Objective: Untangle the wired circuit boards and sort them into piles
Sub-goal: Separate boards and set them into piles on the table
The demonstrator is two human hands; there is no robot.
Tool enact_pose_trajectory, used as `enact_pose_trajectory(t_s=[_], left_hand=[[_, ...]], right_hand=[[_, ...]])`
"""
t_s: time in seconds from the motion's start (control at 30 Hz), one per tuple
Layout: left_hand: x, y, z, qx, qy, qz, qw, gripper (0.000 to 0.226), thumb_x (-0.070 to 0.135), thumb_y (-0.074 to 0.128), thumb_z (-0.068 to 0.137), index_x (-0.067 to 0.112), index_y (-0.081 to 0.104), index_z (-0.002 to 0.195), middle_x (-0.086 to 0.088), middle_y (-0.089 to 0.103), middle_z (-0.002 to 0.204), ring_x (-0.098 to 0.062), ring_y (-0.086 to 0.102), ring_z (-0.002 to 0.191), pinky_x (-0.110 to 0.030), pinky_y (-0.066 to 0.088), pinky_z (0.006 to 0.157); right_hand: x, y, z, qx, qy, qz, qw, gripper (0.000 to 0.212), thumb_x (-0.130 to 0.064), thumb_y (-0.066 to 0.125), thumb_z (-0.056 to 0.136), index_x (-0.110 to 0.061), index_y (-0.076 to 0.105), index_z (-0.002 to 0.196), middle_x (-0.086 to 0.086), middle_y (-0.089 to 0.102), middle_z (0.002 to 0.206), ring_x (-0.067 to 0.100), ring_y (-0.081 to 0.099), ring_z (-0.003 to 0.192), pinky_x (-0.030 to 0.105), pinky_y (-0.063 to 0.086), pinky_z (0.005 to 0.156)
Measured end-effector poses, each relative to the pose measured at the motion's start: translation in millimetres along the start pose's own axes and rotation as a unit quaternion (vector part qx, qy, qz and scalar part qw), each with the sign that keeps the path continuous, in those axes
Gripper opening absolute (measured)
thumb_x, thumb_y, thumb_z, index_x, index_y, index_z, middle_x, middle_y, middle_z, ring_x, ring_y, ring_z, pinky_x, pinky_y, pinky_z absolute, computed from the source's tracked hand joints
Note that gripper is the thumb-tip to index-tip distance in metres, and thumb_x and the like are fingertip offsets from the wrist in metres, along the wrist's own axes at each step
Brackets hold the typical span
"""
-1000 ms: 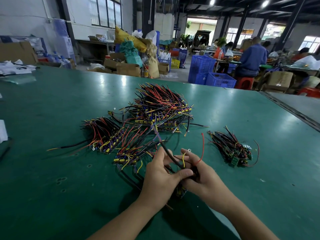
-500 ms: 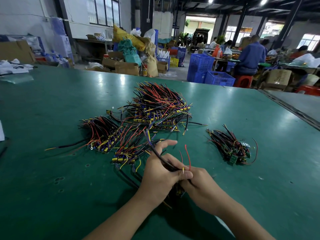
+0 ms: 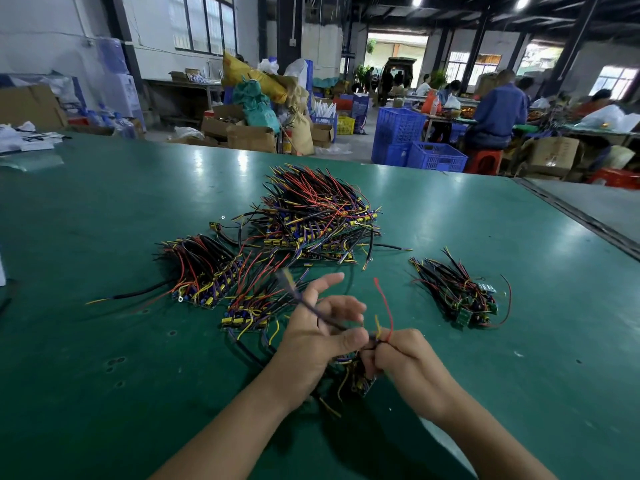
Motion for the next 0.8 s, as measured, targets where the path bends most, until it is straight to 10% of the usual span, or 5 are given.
enact_pose_trajectory(t_s=[0.13,0.33,0.47,0.8], left_hand=[[2,4,-4,-0.104,-0.048,0.079,0.990,0.075,0.027,0.091,0.056,0.018,0.059,0.123,-0.003,0.066,0.119,-0.020,0.057,0.112,-0.039,0.042,0.099],[1,18,-13,-0.134,-0.117,0.076,0.981,0.074,0.032,0.084,0.070,0.004,0.053,0.131,-0.012,0.067,0.093,-0.016,0.065,0.080,-0.028,0.052,0.080],[5,13,-9,-0.121,-0.096,0.046,0.987,0.068,0.021,0.084,0.069,0.005,0.055,0.128,-0.010,0.067,0.122,-0.021,0.063,0.113,-0.028,0.049,0.093],[3,14,-7,-0.041,-0.008,0.076,0.996,0.022,0.004,0.068,0.082,0.009,0.067,0.104,-0.006,0.076,0.092,-0.016,0.071,0.093,-0.021,0.053,0.081]], right_hand=[[-2,-5,0,0.012,0.037,0.145,0.989,0.021,-0.011,0.044,0.062,-0.017,0.052,0.044,-0.003,0.050,0.052,0.006,0.047,0.056,0.014,0.039,0.058],[4,2,-4,-0.046,0.081,0.161,0.983,0.020,-0.010,0.049,0.059,-0.014,0.053,0.040,-0.002,0.055,0.053,0.009,0.053,0.061,0.022,0.041,0.063],[10,7,-7,-0.102,0.072,0.187,0.974,0.029,0.013,0.043,0.077,0.000,0.054,0.053,-0.006,0.056,0.052,0.008,0.053,0.050,0.024,0.042,0.053],[5,16,-4,-0.153,0.169,0.344,0.911,0.011,-0.007,0.043,0.055,-0.008,0.051,0.046,0.004,0.033,0.042,0.016,0.026,0.043,0.024,0.021,0.045]])
Point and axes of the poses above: each hand's wrist, its own z-axis towards the middle knuckle, its own y-axis out of the palm, x = y × z, the point moved 3 cm from there along z, towards the middle knuckle
